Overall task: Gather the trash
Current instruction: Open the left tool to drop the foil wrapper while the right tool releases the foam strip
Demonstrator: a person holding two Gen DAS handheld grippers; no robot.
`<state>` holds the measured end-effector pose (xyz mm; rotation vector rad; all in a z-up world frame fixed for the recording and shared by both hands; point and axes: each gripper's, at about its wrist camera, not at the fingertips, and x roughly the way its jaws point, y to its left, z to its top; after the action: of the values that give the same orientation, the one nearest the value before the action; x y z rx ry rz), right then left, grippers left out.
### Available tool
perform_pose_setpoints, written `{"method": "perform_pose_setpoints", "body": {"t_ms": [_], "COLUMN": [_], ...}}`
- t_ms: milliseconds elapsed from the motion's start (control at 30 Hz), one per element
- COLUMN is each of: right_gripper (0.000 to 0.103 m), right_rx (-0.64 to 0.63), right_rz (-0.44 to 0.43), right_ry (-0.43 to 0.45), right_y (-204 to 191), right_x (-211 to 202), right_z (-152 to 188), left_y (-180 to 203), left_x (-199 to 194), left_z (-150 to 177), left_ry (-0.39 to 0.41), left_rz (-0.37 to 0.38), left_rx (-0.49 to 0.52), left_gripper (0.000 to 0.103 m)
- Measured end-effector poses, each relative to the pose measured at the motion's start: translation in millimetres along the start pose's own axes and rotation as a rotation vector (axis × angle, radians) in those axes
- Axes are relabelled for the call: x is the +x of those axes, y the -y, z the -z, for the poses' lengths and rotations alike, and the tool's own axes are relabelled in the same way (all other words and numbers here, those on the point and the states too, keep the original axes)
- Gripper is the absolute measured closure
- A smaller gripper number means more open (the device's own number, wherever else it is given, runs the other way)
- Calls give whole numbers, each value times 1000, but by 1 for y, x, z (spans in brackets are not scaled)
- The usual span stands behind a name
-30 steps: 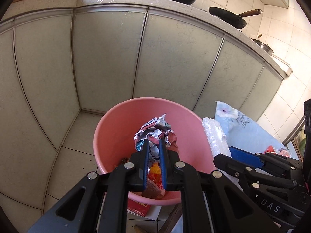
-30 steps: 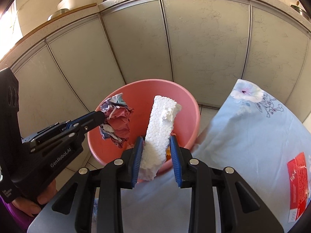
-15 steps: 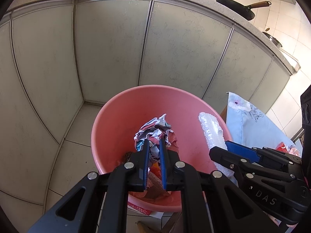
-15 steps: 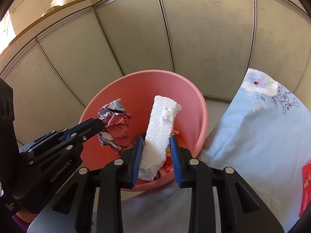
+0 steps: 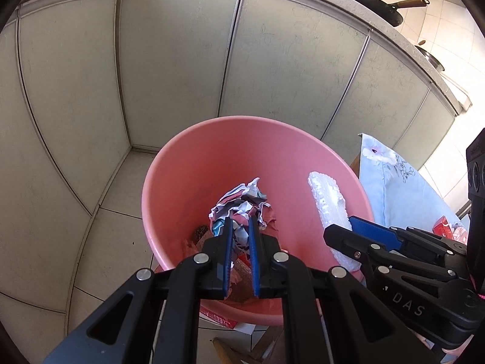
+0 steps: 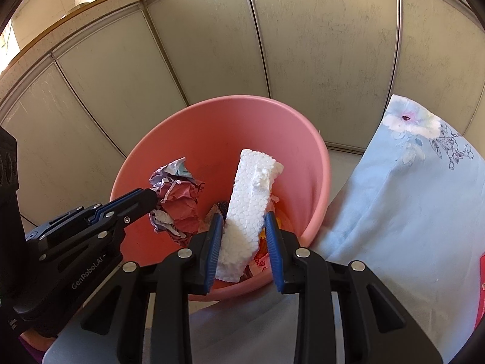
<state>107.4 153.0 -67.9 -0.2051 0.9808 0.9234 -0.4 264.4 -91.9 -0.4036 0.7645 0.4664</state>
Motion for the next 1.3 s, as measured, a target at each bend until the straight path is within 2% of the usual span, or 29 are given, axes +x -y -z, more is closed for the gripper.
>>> {"method": "perform_pose_setpoints", "body": {"t_ms": [467, 667, 733, 767, 1300], "right_gripper": [73, 73, 73, 73, 72], "right_rx": [-11, -18, -23, -27, -34], "right_rz": [5, 3, 4, 4, -14], "right_ry": [-4, -1, 1, 1, -8], "right_y": [-6, -7, -8, -8, -11], "right_x": [7, 5, 5, 4, 7], "right_z": [-1, -1, 1, 2, 1], "left_y": [0, -1, -1, -1, 4], "left_x": [2, 3, 3, 3, 3], "left_z": [7, 8, 9, 9, 11], "left_ry": [-25, -39, -39, -41, -31], "left_rz": [-6, -10, -9, -12, -45], "left_rx": [4, -11, -12, -11, 15], "left_gripper": [93, 85, 77, 76, 75]}}
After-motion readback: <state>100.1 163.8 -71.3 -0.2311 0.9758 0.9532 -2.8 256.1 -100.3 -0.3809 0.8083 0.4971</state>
